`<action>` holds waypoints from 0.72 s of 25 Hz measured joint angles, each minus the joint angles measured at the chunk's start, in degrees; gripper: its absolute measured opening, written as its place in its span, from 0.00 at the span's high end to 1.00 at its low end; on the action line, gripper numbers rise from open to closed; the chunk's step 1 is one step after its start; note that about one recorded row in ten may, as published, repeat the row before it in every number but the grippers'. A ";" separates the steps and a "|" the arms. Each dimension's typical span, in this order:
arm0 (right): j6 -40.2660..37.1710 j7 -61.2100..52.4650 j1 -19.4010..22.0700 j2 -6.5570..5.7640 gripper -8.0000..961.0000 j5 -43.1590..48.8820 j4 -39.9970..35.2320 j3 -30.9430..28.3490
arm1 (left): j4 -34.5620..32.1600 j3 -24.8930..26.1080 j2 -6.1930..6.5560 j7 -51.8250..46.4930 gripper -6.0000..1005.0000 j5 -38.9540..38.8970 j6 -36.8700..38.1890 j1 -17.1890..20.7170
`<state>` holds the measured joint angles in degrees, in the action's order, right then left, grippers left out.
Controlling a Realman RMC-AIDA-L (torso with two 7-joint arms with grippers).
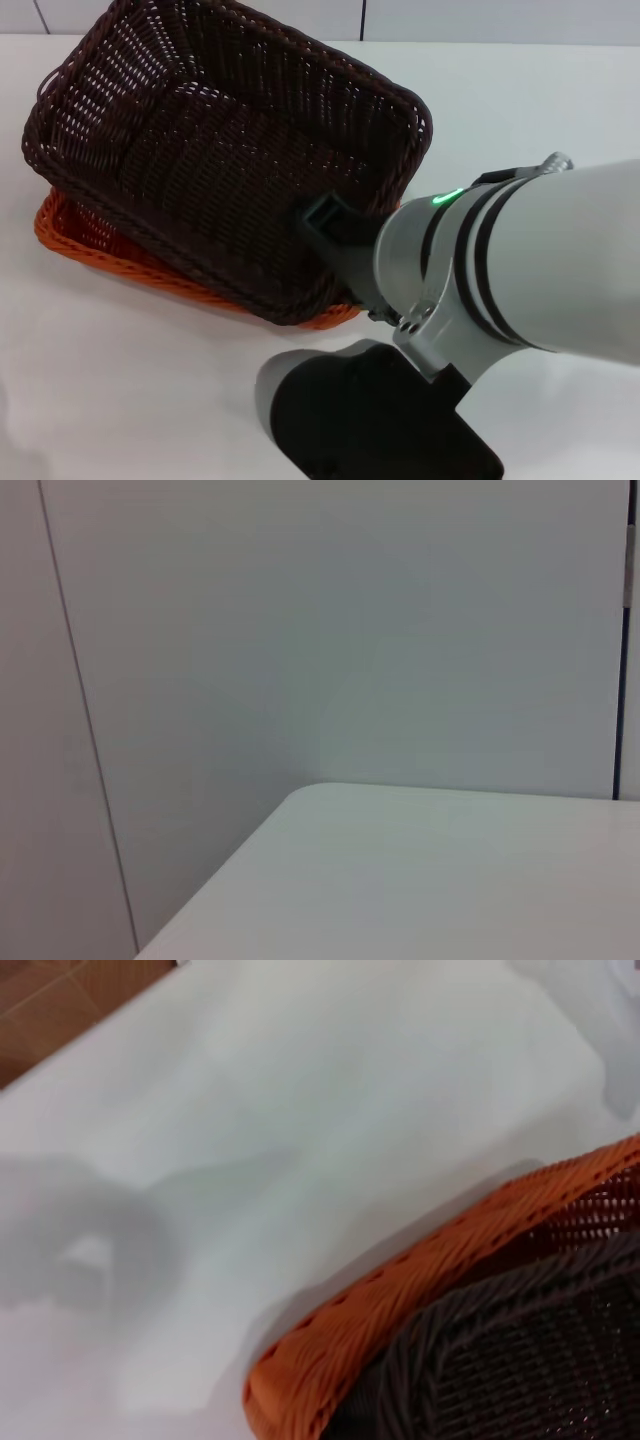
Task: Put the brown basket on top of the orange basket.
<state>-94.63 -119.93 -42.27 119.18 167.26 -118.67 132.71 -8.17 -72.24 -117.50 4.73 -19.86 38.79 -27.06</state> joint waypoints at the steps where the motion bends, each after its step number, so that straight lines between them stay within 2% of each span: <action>1: 0.56 0.00 -0.40 0.00 0.18 -0.01 0.05 -0.15 | 0.00 0.05 0.04 0.01 0.24 0.00 -0.01 0.00; 18: 4.12 -1.28 -2.46 0.14 0.18 -0.19 -0.07 1.08 | 0.00 0.08 0.17 0.02 0.24 0.00 -0.49 -0.10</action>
<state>-90.51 -121.21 -44.74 119.32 167.07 -118.74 133.78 -8.17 -72.16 -117.33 4.75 -19.86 38.30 -27.16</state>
